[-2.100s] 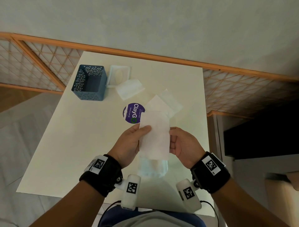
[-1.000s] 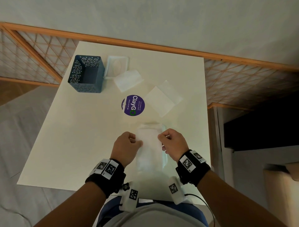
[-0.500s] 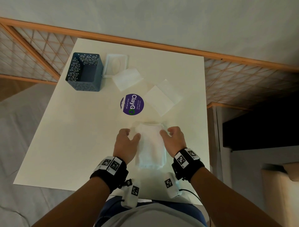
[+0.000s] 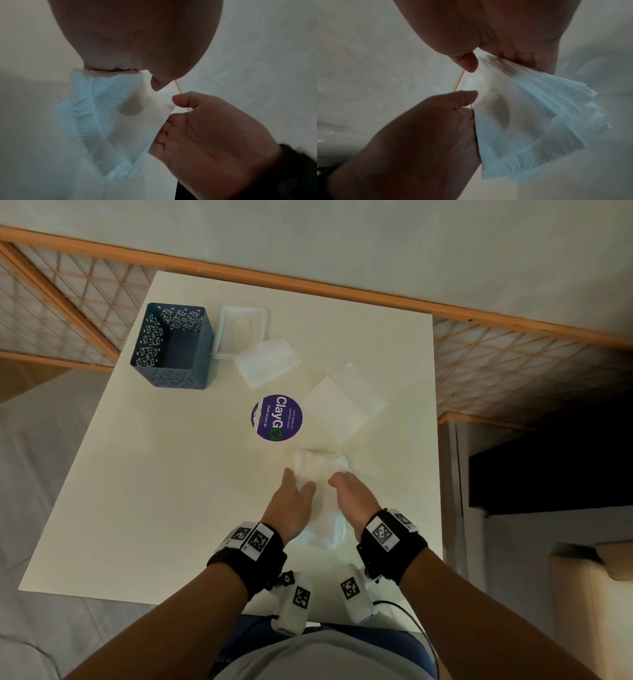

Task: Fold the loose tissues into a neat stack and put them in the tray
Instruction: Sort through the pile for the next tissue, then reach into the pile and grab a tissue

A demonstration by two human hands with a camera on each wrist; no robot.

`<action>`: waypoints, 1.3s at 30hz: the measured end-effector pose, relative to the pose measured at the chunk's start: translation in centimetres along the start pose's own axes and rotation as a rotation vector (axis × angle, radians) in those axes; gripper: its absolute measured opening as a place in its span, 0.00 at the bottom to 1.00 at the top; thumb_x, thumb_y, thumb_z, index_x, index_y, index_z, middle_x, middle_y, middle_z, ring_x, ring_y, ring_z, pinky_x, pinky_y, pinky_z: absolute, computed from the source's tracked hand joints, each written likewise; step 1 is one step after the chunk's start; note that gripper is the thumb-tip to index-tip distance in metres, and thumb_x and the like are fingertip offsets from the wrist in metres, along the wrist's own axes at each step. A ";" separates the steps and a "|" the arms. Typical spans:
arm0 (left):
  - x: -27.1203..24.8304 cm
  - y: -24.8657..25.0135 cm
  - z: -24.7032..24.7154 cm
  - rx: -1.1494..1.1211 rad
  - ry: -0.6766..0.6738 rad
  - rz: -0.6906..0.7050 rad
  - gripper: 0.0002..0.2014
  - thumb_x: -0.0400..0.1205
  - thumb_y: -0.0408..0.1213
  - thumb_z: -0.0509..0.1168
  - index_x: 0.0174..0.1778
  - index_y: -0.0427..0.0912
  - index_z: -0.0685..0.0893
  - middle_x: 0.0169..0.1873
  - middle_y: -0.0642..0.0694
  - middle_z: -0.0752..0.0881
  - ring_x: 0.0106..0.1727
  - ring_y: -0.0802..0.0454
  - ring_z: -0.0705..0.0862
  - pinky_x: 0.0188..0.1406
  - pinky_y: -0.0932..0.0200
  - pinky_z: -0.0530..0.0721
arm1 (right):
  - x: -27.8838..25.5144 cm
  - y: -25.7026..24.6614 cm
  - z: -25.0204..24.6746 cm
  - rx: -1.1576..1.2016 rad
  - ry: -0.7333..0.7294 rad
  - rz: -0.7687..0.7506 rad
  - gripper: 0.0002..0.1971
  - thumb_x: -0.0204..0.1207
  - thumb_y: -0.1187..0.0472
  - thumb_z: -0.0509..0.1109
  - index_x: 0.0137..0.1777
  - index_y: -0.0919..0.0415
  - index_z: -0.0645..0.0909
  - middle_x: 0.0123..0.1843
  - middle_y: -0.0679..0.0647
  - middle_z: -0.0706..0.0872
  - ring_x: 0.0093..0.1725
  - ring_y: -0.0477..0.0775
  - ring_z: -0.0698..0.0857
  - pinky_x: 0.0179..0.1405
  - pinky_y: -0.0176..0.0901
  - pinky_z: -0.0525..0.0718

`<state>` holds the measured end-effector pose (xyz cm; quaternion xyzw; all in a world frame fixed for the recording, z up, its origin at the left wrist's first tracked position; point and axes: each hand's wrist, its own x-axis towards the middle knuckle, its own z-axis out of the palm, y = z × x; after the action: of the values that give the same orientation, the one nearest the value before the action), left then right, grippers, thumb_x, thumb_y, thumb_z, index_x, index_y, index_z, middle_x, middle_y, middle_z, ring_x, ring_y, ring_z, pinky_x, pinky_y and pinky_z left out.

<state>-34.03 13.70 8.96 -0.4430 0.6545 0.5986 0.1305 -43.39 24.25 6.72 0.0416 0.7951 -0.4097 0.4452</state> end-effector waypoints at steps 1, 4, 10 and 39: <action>0.4 -0.2 -0.1 -0.003 0.004 -0.018 0.27 0.94 0.42 0.56 0.89 0.41 0.59 0.76 0.50 0.73 0.77 0.43 0.75 0.63 0.59 0.67 | 0.2 -0.1 -0.1 -0.007 -0.006 0.000 0.15 0.86 0.51 0.59 0.62 0.60 0.80 0.53 0.51 0.82 0.60 0.59 0.80 0.68 0.58 0.78; 0.9 -0.6 -0.5 -0.023 0.009 -0.029 0.22 0.93 0.40 0.58 0.82 0.41 0.64 0.73 0.49 0.77 0.64 0.49 0.76 0.61 0.54 0.71 | 1.0 -0.6 -0.9 -0.042 -0.025 -0.003 0.15 0.86 0.50 0.59 0.60 0.61 0.80 0.58 0.58 0.84 0.65 0.65 0.81 0.73 0.63 0.78; 1.4 -1.3 -1.5 0.012 0.043 -0.005 0.26 0.91 0.49 0.63 0.80 0.40 0.68 0.70 0.51 0.78 0.65 0.50 0.76 0.62 0.56 0.71 | 5.4 -4.7 -5.3 -0.275 0.175 -0.130 0.31 0.85 0.43 0.62 0.79 0.65 0.75 0.77 0.62 0.80 0.75 0.66 0.79 0.61 0.49 0.73; 1.8 2.2 -3.1 -0.103 0.116 0.200 0.06 0.86 0.44 0.69 0.44 0.50 0.88 0.41 0.52 0.91 0.45 0.46 0.89 0.40 0.66 0.81 | 13.4 -10.2 -7.0 -0.713 0.316 -0.347 0.08 0.81 0.55 0.67 0.52 0.60 0.80 0.48 0.53 0.85 0.46 0.58 0.84 0.43 0.48 0.82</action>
<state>-35.58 9.93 9.93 -0.4157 0.6702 0.6148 0.0093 -60.52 18.36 4.95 -0.1869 0.9408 -0.1664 0.2288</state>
